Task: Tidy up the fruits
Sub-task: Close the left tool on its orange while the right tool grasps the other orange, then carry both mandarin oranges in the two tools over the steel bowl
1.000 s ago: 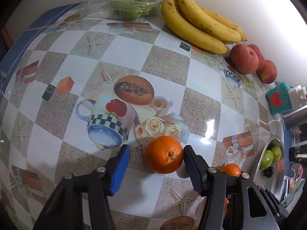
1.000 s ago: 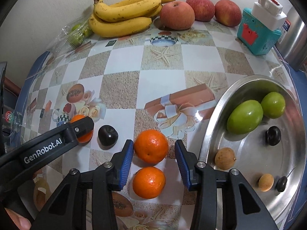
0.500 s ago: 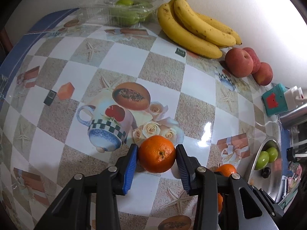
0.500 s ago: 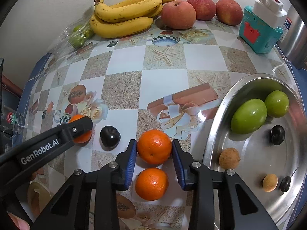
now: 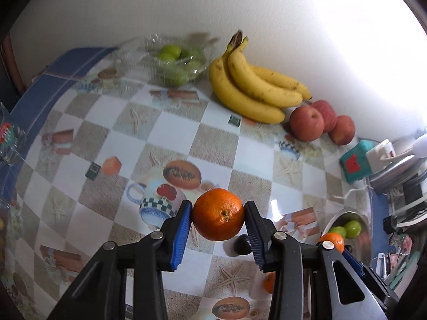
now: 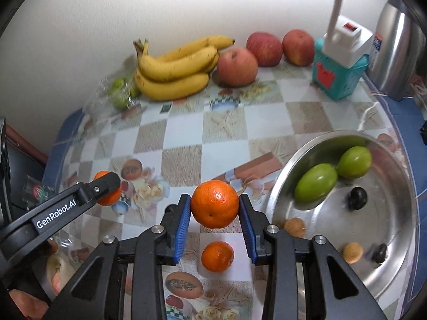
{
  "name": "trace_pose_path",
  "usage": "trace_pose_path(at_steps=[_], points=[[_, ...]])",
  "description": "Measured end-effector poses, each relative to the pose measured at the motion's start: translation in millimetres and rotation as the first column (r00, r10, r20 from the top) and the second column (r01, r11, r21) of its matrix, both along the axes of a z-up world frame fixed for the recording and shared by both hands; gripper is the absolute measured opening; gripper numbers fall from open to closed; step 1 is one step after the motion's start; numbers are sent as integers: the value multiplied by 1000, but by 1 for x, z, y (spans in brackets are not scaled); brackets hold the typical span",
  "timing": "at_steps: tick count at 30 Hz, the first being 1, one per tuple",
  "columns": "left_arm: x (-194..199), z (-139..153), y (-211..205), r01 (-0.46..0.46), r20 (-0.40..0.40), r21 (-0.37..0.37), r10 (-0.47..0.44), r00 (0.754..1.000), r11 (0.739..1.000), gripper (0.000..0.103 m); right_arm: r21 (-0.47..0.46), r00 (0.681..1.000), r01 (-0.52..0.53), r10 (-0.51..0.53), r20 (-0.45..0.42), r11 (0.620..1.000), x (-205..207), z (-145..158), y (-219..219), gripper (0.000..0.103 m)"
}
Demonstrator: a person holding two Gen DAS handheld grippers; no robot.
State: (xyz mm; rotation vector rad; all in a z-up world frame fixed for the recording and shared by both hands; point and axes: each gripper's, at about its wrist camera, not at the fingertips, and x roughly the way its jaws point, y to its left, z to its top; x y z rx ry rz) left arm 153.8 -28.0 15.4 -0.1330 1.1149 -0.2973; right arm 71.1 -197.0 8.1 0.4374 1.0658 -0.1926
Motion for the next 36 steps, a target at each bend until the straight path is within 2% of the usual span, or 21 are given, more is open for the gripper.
trace_pose_path(at_steps=[5, 18, 26, 36], points=[[-6, 14, 1, 6, 29, -6, -6, 1000, 1000, 43, -34, 1000, 20, -20, -5, 999, -5, 11, 1, 38], [-15, 21, -6, 20, 46, 13, -21, 999, 1000, 43, -24, 999, 46, -46, -6, 999, -15, 17, -9, 38], [-26, 18, -25, 69, 36, 15, -70, 997, 997, 43, -31, 979, 190, -192, -76, 981, -37, 3, -58, 38], [-52, 22, -69, 185, 41, 30, -186, 982, 982, 43, -20, 919, 381, -381, -101, 924, -82, -6, -123, 38]])
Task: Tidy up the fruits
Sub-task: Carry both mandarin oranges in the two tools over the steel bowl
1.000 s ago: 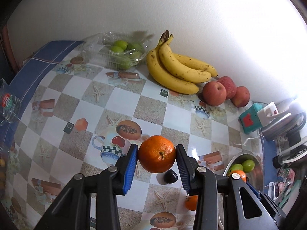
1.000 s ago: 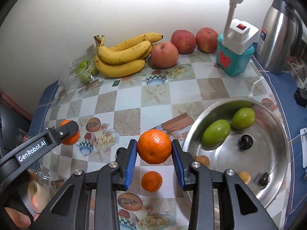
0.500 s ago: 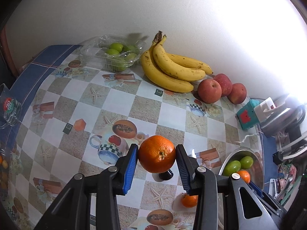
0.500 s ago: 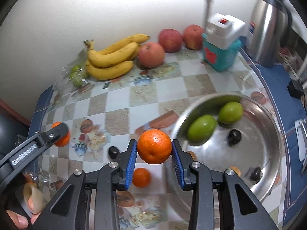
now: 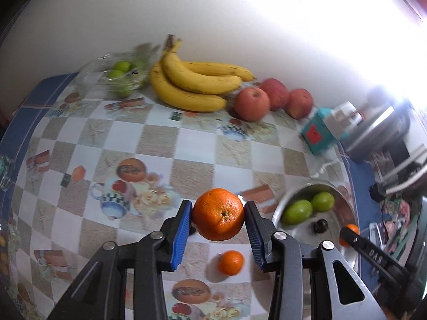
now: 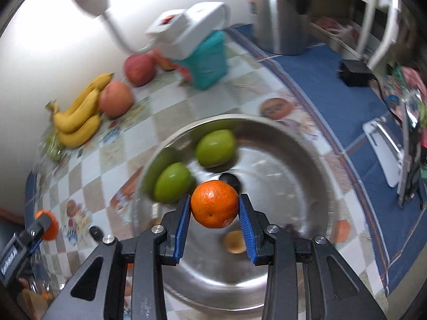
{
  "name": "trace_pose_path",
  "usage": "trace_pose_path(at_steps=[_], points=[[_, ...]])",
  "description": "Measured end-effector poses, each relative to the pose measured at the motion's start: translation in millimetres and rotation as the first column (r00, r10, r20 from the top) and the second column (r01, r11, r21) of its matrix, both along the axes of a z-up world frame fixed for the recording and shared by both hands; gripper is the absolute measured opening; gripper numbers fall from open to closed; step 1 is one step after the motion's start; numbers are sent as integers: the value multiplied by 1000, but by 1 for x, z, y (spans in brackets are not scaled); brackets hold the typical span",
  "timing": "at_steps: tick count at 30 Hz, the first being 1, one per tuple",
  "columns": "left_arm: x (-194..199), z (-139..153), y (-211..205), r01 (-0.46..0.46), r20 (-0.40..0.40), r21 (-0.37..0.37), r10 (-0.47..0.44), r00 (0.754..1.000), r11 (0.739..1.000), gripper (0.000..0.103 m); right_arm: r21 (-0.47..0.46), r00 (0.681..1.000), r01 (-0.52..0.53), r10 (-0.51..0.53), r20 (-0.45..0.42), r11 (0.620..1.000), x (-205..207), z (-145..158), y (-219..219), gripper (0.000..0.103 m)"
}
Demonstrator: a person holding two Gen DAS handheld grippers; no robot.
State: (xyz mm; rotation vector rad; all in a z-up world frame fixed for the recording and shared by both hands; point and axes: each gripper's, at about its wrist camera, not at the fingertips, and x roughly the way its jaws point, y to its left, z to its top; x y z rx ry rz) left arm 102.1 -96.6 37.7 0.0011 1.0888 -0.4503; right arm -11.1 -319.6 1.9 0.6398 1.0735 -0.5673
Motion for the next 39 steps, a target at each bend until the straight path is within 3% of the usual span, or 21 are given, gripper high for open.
trace_pose_path(at_steps=[9, 19, 39], points=[[-32, 1, -50, 143, 4, 30, -143, 990, 989, 43, 11, 992, 123, -123, 5, 992, -34, 2, -34, 38], [-67, -12, -91, 270, -6, 94, -270, 963, 958, 43, 40, 990, 137, -138, 11, 990, -37, -3, -42, 38], [-83, -70, -118, 339, -123, 192, -320, 939, 921, 43, 143, 987, 129, -113, -113, 981, -34, -56, -43, 38]])
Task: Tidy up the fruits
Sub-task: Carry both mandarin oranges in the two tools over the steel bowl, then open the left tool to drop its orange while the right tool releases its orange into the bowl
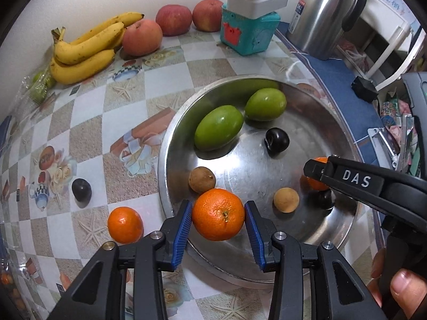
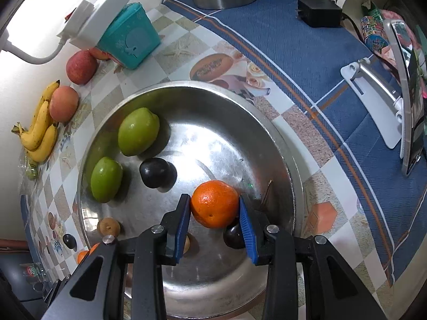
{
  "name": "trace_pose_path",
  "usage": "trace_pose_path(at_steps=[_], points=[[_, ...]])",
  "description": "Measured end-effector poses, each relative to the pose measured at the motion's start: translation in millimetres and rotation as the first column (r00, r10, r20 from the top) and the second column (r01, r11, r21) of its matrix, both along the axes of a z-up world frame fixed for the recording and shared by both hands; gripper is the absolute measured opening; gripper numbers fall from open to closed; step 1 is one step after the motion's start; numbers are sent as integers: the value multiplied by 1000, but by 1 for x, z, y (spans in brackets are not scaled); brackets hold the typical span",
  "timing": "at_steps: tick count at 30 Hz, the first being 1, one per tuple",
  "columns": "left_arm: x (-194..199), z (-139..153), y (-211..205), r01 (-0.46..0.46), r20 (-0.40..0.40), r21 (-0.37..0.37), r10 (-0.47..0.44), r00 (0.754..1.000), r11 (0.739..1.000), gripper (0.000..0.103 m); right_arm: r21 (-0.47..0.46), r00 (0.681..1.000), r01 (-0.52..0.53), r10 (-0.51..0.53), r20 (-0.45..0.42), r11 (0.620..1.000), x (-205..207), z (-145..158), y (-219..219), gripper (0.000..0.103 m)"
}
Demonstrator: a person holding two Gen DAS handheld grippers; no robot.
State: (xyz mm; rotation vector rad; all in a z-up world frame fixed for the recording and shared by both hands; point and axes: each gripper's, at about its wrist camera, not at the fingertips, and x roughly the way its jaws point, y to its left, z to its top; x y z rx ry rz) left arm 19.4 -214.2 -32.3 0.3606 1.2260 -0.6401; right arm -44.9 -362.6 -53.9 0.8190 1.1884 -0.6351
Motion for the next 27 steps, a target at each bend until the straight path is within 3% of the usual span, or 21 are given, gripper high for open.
trace_pose_path(at_steps=[13, 17, 21, 23, 25, 27], points=[[2, -4, -1, -3, -8, 3, 3, 1000, 1000, 45, 2, 1000, -4, 4, -10, 1000, 4, -3, -1, 38], [1, -1, -2, 5, 1, -3, -5, 1000, 1000, 59, 3, 1000, -13, 13, -18, 1000, 6, -2, -1, 38], [1, 1, -2, 7, 6, -8, -7, 1000, 1000, 59, -8, 999, -28, 27, -31, 1000, 10, -2, 1, 39], [1, 2, -1, 6, 6, -10, -6, 1000, 1000, 61, -12, 999, -30, 30, -32, 999, 11, -1, 1, 45], [2, 3, -1, 2, 6, -14, -2, 1000, 1000, 67, -24, 999, -34, 33, -34, 999, 12, 1, 2, 58], [2, 4, 0, -1, 7, -17, 1, 1000, 1000, 69, -38, 999, -40, 38, -34, 998, 13, 4, 2, 59]])
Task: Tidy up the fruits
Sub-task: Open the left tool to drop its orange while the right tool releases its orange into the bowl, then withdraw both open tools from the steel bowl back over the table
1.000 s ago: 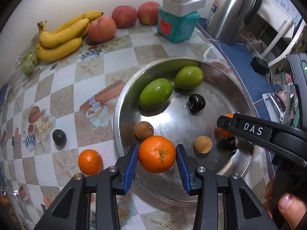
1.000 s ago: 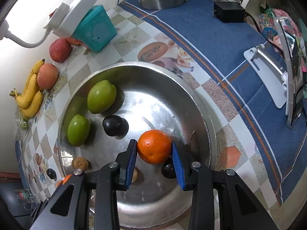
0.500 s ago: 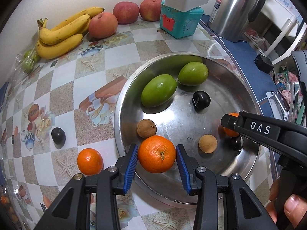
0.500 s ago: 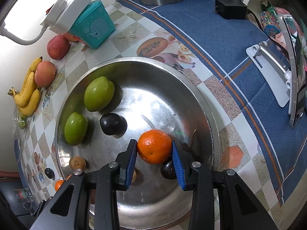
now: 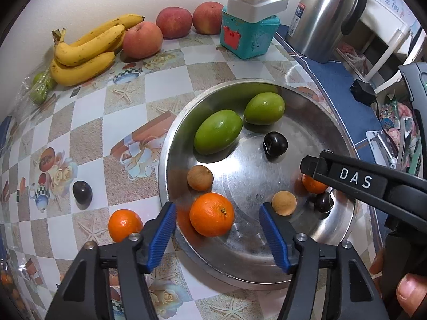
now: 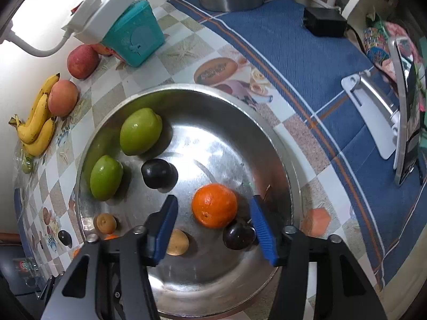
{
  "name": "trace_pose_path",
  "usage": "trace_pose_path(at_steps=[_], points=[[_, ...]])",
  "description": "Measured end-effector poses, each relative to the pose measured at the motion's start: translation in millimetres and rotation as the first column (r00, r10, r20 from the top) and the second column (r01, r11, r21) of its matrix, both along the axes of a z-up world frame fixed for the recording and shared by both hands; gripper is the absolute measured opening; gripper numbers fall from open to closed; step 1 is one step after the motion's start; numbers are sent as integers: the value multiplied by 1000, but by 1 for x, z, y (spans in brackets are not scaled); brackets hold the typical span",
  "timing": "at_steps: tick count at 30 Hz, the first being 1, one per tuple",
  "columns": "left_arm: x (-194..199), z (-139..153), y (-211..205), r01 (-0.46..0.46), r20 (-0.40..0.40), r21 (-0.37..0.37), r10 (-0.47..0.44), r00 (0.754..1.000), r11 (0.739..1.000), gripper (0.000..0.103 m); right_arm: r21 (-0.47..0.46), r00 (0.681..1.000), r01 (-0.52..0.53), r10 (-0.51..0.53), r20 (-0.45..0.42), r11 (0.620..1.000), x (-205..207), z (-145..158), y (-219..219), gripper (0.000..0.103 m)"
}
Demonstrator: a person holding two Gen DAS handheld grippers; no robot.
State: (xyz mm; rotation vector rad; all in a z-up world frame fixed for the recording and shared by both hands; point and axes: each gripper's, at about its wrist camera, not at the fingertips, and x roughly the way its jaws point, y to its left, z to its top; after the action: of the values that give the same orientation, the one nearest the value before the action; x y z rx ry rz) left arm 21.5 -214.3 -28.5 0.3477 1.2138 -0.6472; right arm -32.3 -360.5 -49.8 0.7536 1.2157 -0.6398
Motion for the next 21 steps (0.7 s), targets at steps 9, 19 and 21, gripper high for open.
trace_pose_path(at_steps=[9, 19, 21], points=[[7, 3, 8, -62, 37, 26, 61, 997, 998, 92, -43, 1000, -11, 11, -1, 999, 2, 5, 1, 81], [40, 13, 48, -273, 61, -11, 273, 960, 962, 103, -53, 1000, -28, 27, -14, 998, 3, 7, 4, 82], [47, 15, 59, -318, 60, -23, 319, 946, 948, 103, -56, 999, -36, 35, -16, 998, 5, 8, 7, 82]])
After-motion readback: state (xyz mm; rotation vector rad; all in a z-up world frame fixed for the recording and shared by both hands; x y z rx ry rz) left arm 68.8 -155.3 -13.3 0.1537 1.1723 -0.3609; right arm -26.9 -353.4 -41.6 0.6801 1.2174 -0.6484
